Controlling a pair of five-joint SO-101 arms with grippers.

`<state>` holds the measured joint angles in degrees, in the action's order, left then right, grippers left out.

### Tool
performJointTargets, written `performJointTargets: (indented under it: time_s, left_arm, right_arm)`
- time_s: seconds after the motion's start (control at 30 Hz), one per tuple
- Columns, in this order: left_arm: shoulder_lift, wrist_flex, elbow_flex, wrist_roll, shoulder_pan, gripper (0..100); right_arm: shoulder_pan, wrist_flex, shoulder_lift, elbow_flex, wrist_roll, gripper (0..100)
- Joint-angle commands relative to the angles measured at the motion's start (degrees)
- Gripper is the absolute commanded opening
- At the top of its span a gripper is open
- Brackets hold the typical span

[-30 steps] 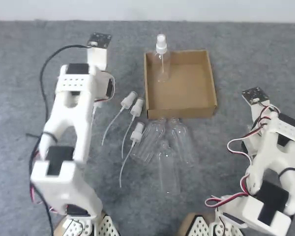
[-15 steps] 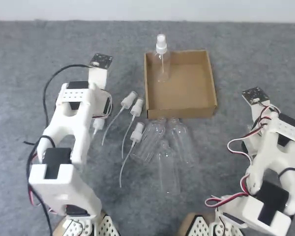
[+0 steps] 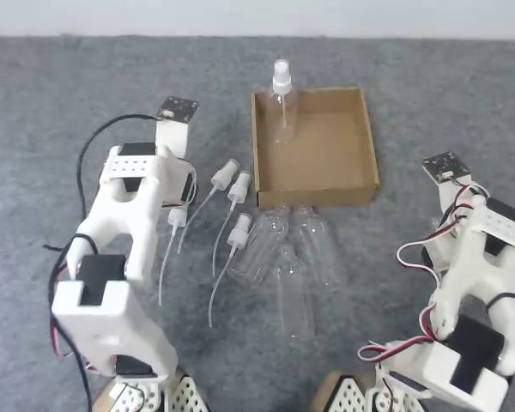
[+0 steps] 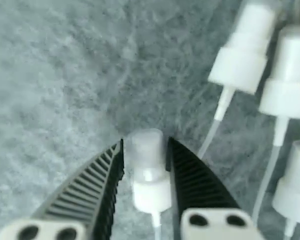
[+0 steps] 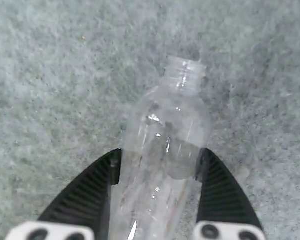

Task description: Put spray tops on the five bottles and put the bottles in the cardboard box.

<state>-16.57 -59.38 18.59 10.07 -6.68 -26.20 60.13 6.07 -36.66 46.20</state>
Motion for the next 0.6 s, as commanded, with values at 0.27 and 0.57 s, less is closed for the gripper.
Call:
performJointTargets:
  time_s: [0.27,0.57]
  left_arm:
    - [6.8,-1.1,0.0,0.0,-0.3,1]
    - [39.3,-5.7,14.5,-3.4,0.3,1]
  right_arm:
    - [-1.0,-0.7,2.2,-0.3,0.9,13.9]
    - [-0.9,-0.6,2.3,1.4,0.5,13.9]
